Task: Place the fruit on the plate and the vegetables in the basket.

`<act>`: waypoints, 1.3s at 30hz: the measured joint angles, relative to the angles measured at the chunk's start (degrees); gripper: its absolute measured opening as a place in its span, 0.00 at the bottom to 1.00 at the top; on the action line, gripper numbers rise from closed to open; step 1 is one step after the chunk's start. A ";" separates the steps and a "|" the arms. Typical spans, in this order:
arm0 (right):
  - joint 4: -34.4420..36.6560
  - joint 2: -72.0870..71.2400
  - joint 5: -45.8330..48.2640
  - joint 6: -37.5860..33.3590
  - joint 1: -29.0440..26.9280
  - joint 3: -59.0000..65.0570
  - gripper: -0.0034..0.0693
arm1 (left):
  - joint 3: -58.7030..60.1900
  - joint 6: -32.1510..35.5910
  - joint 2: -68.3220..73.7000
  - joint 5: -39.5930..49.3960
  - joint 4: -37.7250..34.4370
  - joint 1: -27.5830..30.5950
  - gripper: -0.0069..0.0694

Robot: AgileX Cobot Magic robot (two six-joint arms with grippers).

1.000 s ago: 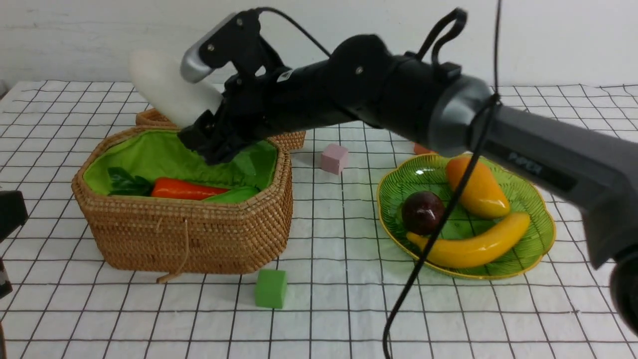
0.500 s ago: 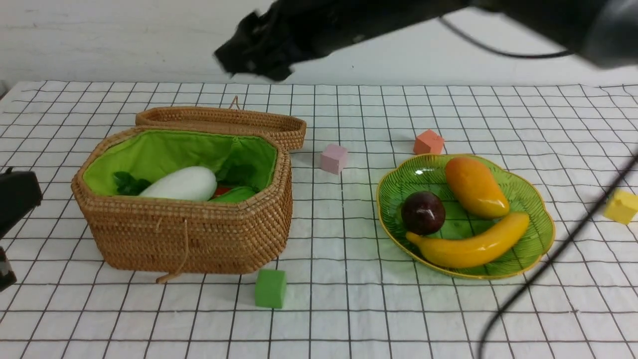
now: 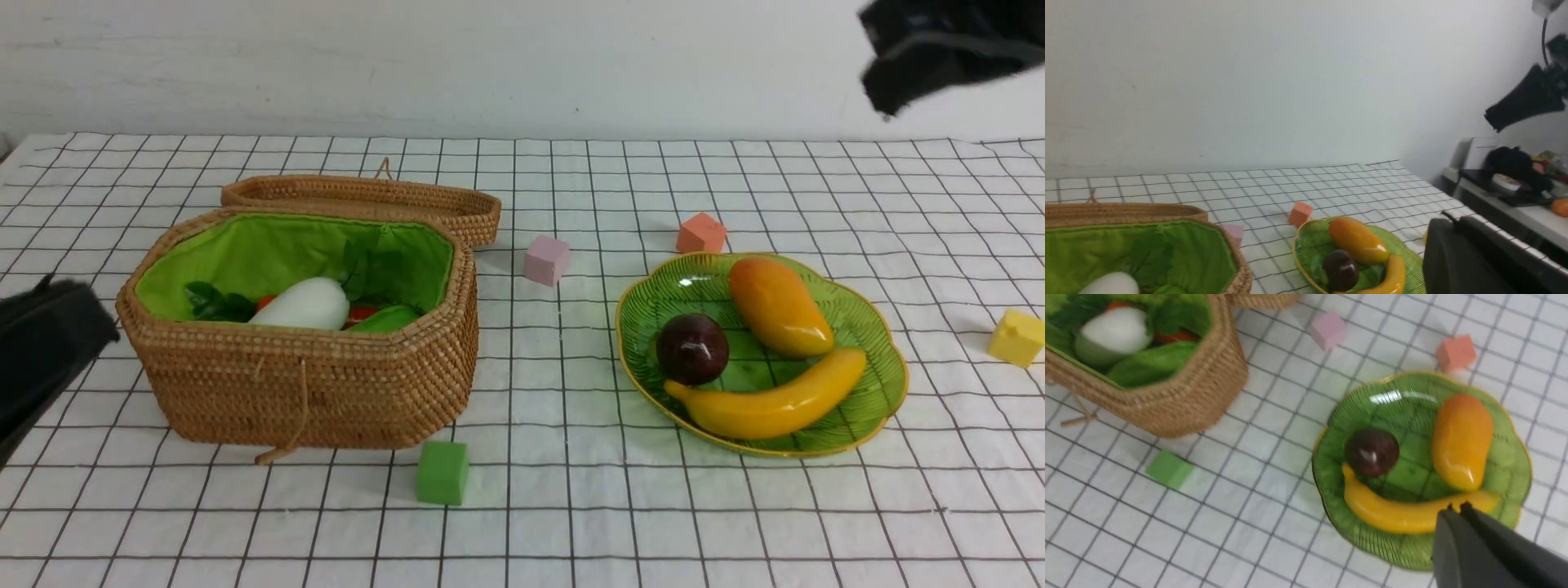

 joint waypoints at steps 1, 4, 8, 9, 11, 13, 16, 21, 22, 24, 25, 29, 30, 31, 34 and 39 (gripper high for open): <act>-0.48 -3.19 0.00 1.16 -0.25 3.84 0.05 | 1.30 -0.47 -1.64 -0.63 0.00 0.00 0.08; -1.03 -14.20 0.26 5.47 -0.37 16.84 0.05 | 5.81 -2.00 -7.58 -2.33 0.00 0.00 0.08; -1.02 -24.43 0.56 10.24 -0.37 29.07 0.05 | 8.66 -2.32 -11.70 -2.51 0.00 0.00 0.08; -1.02 -28.83 -0.38 12.36 -0.37 34.32 0.05 | 9.37 -2.32 -12.69 -2.27 0.00 0.00 0.08; -1.08 -33.00 -1.74 14.13 -0.37 39.40 0.05 | 9.53 -2.38 -13.03 -1.44 0.00 0.00 0.08; -1.17 -36.70 -3.70 15.02 -0.37 44.06 0.06 | 9.53 -2.45 -13.09 0.09 0.00 0.00 0.08; -1.21 -40.16 -6.84 15.63 -0.37 49.22 0.06 | 9.53 -2.51 -13.09 2.07 0.00 0.00 0.09; -1.21 -43.13 -7.64 15.90 -0.37 53.60 0.07 | 9.53 -2.51 -13.09 5.55 -0.11 0.00 0.09; -1.21 -43.43 -7.22 15.97 -0.37 54.00 0.07 | 9.53 -2.51 -13.09 6.39 -0.11 0.00 0.09; -1.21 -43.65 -6.65 15.97 -0.37 54.22 0.07 | 9.53 -2.51 -13.09 7.15 -0.16 0.00 0.09; -1.21 -43.70 -6.24 15.97 -0.37 54.28 0.07 | 9.53 -2.51 -13.09 7.52 -0.16 0.00 0.09; -1.21 -43.77 -4.86 16.03 -0.37 54.28 0.08 | 9.53 -2.51 -13.09 9.12 -0.16 0.00 0.10; -1.21 -43.77 -4.80 16.03 -0.37 54.28 0.08 | 9.53 -2.51 -13.09 9.32 -0.17 0.00 0.10; -1.41 -43.77 -4.91 16.18 -0.37 54.28 0.08 | 9.53 -2.51 -13.09 9.40 -0.17 0.00 0.10; -3.73 -44.00 -5.65 16.24 -0.37 54.28 0.09 | 9.53 -2.51 -13.09 9.40 -0.22 0.00 0.10; -8.56 -49.67 -15.42 15.04 -2.06 58.91 0.04 | 9.53 -2.51 -13.09 9.44 -0.22 0.00 0.11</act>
